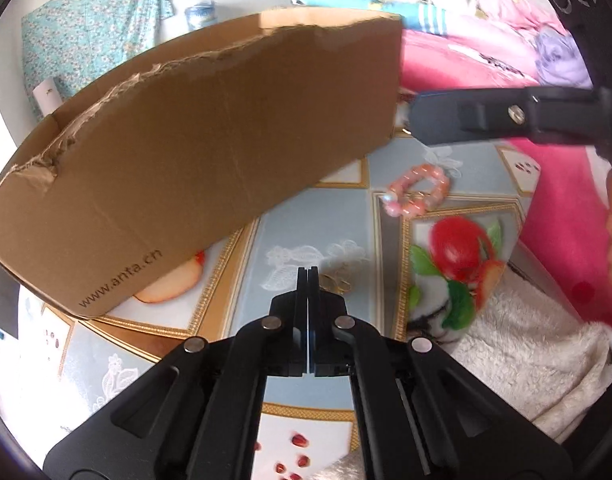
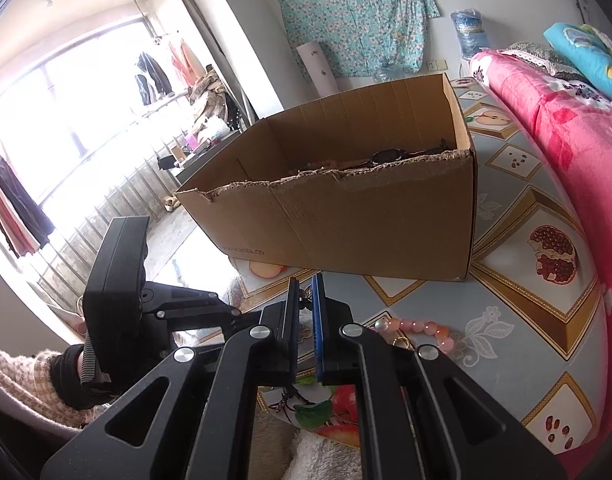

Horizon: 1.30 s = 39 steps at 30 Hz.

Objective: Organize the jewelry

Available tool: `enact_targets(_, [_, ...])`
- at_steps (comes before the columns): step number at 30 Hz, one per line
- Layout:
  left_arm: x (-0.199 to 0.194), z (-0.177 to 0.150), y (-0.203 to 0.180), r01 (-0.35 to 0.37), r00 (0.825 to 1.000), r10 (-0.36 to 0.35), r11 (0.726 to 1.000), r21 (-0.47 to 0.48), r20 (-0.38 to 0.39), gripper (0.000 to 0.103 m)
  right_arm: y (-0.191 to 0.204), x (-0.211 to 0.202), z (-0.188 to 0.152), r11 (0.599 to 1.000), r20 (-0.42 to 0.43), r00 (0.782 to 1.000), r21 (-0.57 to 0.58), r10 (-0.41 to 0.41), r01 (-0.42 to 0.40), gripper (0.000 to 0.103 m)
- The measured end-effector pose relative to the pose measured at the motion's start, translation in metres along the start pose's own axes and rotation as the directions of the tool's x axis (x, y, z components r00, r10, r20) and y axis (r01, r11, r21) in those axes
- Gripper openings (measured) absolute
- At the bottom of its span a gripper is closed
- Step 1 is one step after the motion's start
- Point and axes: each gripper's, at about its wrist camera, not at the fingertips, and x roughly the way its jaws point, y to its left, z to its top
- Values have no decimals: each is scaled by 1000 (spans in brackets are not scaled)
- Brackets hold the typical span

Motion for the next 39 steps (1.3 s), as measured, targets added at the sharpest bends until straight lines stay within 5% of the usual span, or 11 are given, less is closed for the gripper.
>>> enact_targets(9, [0, 3, -13, 75, 997, -75, 995, -69, 6, 0, -1, -2, -2, 1000, 6, 1000, 8, 1, -1, 6])
enact_targets(15, [0, 2, -16, 172, 985, -168, 977, -129, 40, 12, -4, -1, -2, 1000, 1, 1000, 19, 2, -2, 6])
enact_targets(26, [-3, 4, -17, 137, 990, -138, 990, 41, 30, 23, -16, -8, 1, 999, 16, 1000, 46, -18, 17, 6])
enact_targets(31, [5, 11, -13, 179, 984, -180, 982, 62, 6, 25, -20, -7, -1, 998, 15, 1000, 65, -23, 22, 6])
enact_targets(39, [9, 18, -21, 154, 988, -153, 982, 110, -22, 24, -22, -6, 0, 998, 11, 1000, 60, -25, 24, 6])
